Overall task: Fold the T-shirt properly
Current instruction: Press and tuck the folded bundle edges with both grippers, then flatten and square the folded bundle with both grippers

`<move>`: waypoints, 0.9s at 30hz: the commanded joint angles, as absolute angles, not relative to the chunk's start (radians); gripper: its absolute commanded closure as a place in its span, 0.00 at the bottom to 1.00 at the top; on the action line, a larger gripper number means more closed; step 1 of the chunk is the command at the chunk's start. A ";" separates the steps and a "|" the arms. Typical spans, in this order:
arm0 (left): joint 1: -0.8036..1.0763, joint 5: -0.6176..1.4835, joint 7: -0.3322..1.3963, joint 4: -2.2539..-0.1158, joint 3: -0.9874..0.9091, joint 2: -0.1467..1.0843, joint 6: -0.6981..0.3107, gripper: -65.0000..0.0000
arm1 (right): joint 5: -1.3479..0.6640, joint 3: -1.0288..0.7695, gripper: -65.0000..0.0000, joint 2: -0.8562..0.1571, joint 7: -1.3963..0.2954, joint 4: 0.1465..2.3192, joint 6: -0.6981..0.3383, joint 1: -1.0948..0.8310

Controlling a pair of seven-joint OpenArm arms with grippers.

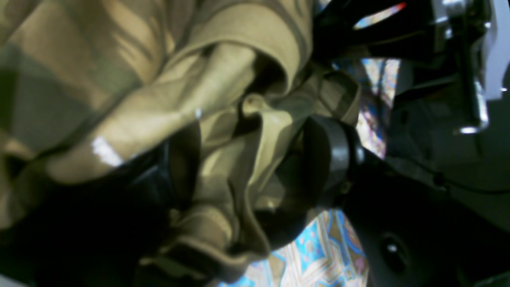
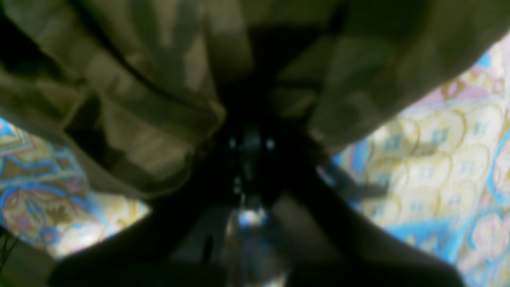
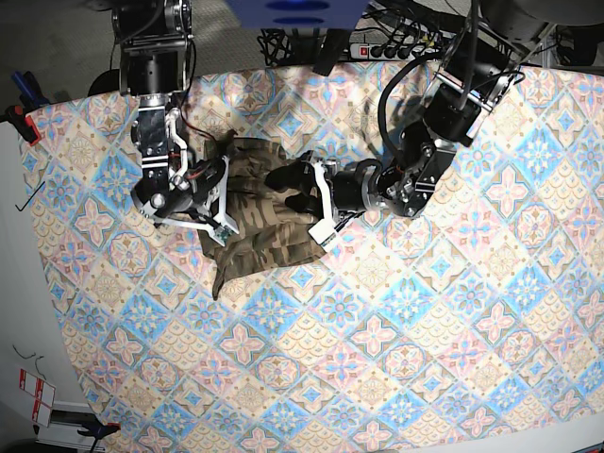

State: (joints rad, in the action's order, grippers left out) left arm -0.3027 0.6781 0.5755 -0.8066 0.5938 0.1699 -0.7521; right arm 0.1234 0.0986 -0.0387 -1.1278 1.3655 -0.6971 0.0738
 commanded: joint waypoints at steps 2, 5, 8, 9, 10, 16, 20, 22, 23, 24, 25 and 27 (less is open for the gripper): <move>-0.312 0.627 0.619 -0.791 0.599 0.159 -0.698 0.38 | 0.110 0.104 0.99 -0.018 -1.109 1.348 -0.698 0.085; -0.312 0.653 0.625 -0.872 0.596 0.160 -0.698 0.38 | 0.111 0.104 0.99 -0.022 -1.118 1.465 -0.698 0.076; -0.309 0.707 0.694 -1.012 0.584 0.189 -0.698 0.38 | 0.114 0.104 0.99 -0.022 -1.167 1.627 -0.698 0.028; -0.309 0.725 0.725 -1.070 0.564 0.205 -0.698 0.38 | 0.117 0.104 0.99 -0.024 -1.179 1.696 -0.698 0.018; -0.306 0.745 0.754 -1.129 0.533 0.214 -0.698 0.38 | 0.119 0.104 0.99 -0.031 -1.188 1.764 -0.698 0.010; -0.254 0.759 0.983 -1.483 0.360 0.236 -0.698 0.38 | 0.119 0.065 0.99 -0.044 -1.221 1.959 -0.698 -0.018; -0.214 0.756 1.144 -1.655 0.380 0.231 -0.698 0.38 | 0.119 0.041 0.99 -0.044 -1.222 1.943 -0.698 0.021; -0.193 0.756 1.159 -1.672 0.421 0.234 -0.698 0.38 | 0.119 0.041 0.99 -0.044 -1.222 1.933 -0.698 0.067; -0.188 0.756 1.159 -1.662 0.446 0.236 -0.698 0.38 | 0.119 0.035 0.99 -0.044 -1.224 1.920 -0.698 0.085; -0.177 0.756 1.159 -1.646 0.466 0.237 -0.698 0.38 | 0.119 0.033 0.99 -0.044 -1.224 1.900 -0.698 0.105; -0.166 0.756 1.159 -1.623 0.486 0.239 -0.698 0.38 | 0.119 0.033 0.99 -0.044 -1.224 1.877 -0.698 0.127; -0.157 0.754 1.159 -1.583 0.535 0.259 -0.698 0.38 | 0.119 0.033 0.99 -0.044 -1.224 1.811 -0.698 0.176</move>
